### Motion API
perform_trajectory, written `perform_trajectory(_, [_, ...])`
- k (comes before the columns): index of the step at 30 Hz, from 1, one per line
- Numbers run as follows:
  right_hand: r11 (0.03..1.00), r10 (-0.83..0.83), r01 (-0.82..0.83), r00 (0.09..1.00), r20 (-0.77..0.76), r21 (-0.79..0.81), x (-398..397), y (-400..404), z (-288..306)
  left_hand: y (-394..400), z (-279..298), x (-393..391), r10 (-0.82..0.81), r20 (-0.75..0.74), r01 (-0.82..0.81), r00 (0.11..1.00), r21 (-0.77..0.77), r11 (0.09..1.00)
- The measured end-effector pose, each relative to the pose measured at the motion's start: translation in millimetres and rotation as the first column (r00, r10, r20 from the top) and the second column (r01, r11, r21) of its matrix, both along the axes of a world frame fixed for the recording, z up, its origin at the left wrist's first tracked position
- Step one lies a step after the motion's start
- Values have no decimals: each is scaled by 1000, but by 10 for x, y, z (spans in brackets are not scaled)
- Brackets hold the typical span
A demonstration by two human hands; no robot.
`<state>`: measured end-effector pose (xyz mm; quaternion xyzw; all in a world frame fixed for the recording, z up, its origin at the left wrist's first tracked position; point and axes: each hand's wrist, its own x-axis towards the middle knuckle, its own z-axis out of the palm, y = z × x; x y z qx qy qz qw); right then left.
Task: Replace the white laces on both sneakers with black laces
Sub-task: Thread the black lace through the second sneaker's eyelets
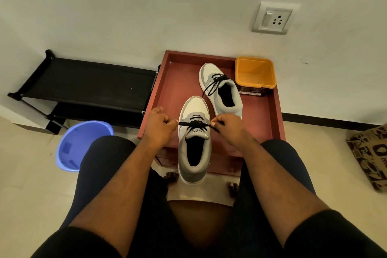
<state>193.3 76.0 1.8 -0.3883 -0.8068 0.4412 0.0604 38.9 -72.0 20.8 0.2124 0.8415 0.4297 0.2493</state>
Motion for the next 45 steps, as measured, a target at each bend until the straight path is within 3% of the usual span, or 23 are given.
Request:
perform_trajectory(4, [993,-6,3,1000,20,121,10,-64,-18,21,-163,18,211,114,-218,971,49,975])
perform_trajectory(7, [994,-65,66,998,-19,90,36,-83,-34,52,-224,55,214,-31,-214,976,0,977])
perform_trajectory(9, [991,-129,130,988,-90,15,18,-94,-37,104,-238,85,255,5,-255,967,20,967])
perform_trajectory(11, [971,-224,203,957,-185,-128,-16,-110,-14,144,-208,108,318,297,-359,901,95,928])
perform_trajectory(13, [924,-318,237,912,-260,-299,-54,-131,40,146,-116,140,270,689,-476,673,123,871])
perform_trajectory(15, [854,-399,230,866,-303,-467,-91,-147,82,137,-34,163,198,837,-524,510,120,843])
perform_trajectory(16, [808,-441,221,842,-312,-545,-105,-154,95,136,-25,165,184,851,-521,491,118,846])
perform_trajectory(19, [724,-481,178,823,-303,-667,-137,-167,91,152,-53,160,231,830,-501,508,67,863])
perform_trajectory(23, [779,-344,128,905,-249,-614,-108,-191,132,178,-84,144,249,793,-486,557,68,871])
perform_trajectory(29, [843,-203,10,932,-301,-538,-2,-104,255,170,-44,71,119,877,-533,465,170,829])
perform_trajectory(31, [895,-121,-16,954,-275,-446,38,-46,225,168,-44,52,95,896,-563,434,187,805])
perform_trajectory(33, [967,8,-46,989,-150,-249,65,-11,169,157,-9,50,82,892,-550,445,200,811])
perform_trajectory(35, [995,59,-63,997,-56,-77,52,-19,142,144,22,46,100,814,-456,572,215,863])
perform_trajectory(37, [993,-57,46,993,-99,-110,19,-47,147,136,28,37,110,659,-319,744,206,925])
perform_trajectory(39, [924,-259,208,958,-125,-321,-16,-70,167,139,28,27,112,573,-271,812,200,942])
perform_trajectory(41, [822,-382,305,921,-69,-481,-44,-92,154,142,18,7,161,602,-342,782,199,918])
perform_trajectory(45, [623,-569,442,822,14,-645,-49,-89,114,145,-46,-22,328,747,-621,579,144,770])
